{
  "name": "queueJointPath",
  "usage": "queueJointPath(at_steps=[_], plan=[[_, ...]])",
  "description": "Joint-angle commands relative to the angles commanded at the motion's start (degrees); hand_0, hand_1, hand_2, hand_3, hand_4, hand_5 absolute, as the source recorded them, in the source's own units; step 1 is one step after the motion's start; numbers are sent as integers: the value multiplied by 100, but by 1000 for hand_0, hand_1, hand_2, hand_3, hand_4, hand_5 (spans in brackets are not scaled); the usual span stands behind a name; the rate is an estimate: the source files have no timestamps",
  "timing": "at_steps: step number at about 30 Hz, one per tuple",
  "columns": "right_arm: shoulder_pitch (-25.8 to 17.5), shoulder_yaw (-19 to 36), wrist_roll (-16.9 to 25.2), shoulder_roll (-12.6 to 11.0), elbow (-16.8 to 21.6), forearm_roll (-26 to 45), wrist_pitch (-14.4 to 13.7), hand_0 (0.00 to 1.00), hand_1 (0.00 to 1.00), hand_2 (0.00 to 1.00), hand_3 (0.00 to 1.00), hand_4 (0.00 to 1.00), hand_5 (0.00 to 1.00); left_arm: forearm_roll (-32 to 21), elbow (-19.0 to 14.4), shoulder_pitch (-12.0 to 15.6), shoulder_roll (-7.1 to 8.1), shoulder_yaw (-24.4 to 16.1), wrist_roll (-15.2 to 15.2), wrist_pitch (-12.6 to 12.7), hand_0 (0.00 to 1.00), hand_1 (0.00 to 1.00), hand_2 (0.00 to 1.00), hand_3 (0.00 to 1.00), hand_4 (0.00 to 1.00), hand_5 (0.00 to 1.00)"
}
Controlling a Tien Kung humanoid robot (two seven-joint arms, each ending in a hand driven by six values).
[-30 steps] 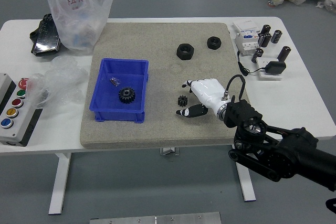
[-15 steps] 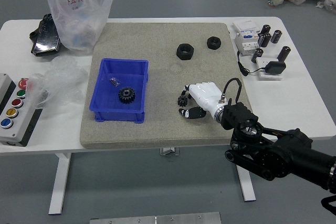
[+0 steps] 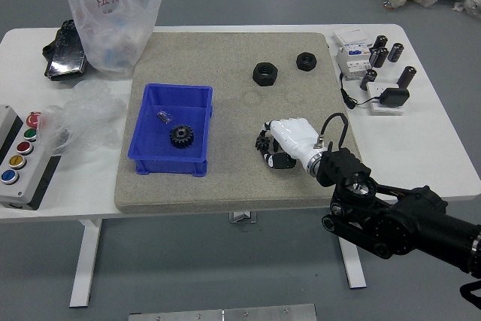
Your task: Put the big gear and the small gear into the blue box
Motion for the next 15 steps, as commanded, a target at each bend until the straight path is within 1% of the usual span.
queueJointPath(at_steps=[4,7,12,15], plan=[[11,33,29,-20,53,-7,-40,263,432,350,460,519,109,-8,-1,0,3,1,-1,3,719,602,568,704,718,572],[57,75,41,-47,189,-19,-64,261,439,345,452,512,112,-12,-2,-3,1,0,-1,4,719,602,568,705,716,570],[294,89,27,-37,580,-64,-80,262,441,342,443,511,113,16,-5,0,3,-30,11,1,719,602,568,709,716,572],[540,22,-7,60,830,-62,-67,262,441,342,443,511,113,43,-7,2,7,-52,16,-4,719,602,568,709,716,572]])
